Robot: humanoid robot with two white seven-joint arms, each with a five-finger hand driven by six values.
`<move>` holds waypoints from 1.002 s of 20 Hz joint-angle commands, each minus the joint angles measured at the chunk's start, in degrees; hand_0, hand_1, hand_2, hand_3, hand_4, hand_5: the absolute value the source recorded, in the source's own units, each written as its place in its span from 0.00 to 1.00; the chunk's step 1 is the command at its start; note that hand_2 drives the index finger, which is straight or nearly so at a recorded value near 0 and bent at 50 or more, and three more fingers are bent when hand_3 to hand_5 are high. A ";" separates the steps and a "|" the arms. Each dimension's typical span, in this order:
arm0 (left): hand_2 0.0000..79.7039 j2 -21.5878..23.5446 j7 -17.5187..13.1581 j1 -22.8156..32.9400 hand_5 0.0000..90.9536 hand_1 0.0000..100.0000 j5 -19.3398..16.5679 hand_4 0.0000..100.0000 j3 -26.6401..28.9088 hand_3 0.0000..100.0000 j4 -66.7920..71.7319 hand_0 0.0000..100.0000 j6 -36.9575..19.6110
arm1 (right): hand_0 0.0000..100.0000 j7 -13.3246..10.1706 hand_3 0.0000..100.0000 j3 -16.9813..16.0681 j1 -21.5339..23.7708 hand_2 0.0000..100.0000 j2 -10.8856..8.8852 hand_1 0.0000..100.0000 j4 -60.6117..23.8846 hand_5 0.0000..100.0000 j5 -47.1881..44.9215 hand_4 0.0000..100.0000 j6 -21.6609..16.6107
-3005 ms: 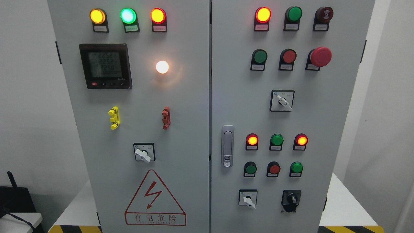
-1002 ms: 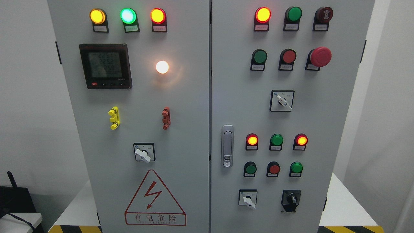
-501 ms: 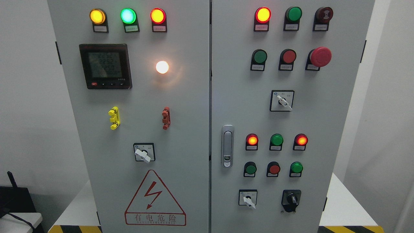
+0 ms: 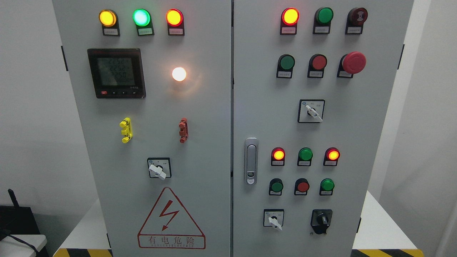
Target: Trip black knob to open circuit
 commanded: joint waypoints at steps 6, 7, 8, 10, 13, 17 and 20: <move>0.00 0.01 0.04 -0.44 0.00 0.39 -1.85 0.00 0.00 0.00 0.00 0.12 0.02 | 0.23 0.18 0.75 -5.05 -11.42 0.40 0.56 0.66 -18.61 0.92 -0.11 0.85 6.06; 0.00 0.01 0.04 -0.44 0.00 0.39 -1.93 0.00 0.00 0.00 0.00 0.12 0.02 | 0.23 0.18 0.76 -5.40 -12.82 0.40 0.56 0.66 -18.79 0.93 -0.11 0.86 7.38; 0.00 0.01 0.04 -0.44 0.00 0.39 -1.85 0.00 0.00 0.00 0.00 0.12 0.02 | 0.23 0.18 0.76 -5.75 -13.79 0.40 0.56 0.66 -19.48 0.93 -0.11 0.86 8.61; 0.00 -0.08 0.04 -0.44 0.00 0.39 -1.93 0.00 0.00 0.00 0.00 0.12 0.02 | 0.22 0.18 0.78 -6.02 -15.03 0.41 0.47 0.66 -21.15 0.93 -0.19 0.87 10.46; 0.00 0.01 0.04 -0.44 0.00 0.39 -1.93 0.00 0.00 0.00 0.00 0.12 0.02 | 0.23 0.18 0.81 -5.93 -17.57 0.42 0.30 0.65 -21.78 0.94 -0.11 0.89 11.96; 0.00 0.01 0.04 -0.44 0.00 0.39 -1.93 0.00 0.00 0.00 0.00 0.12 0.02 | 0.23 0.26 0.82 -5.93 -22.58 0.42 -0.23 0.65 -22.65 0.94 -0.19 0.89 16.96; 0.00 0.01 0.04 -0.44 0.00 0.39 -1.85 0.00 0.00 0.00 0.00 0.12 0.02 | 0.22 0.35 0.83 -5.40 -25.31 0.44 -0.23 0.65 -22.83 0.93 -0.11 0.89 18.99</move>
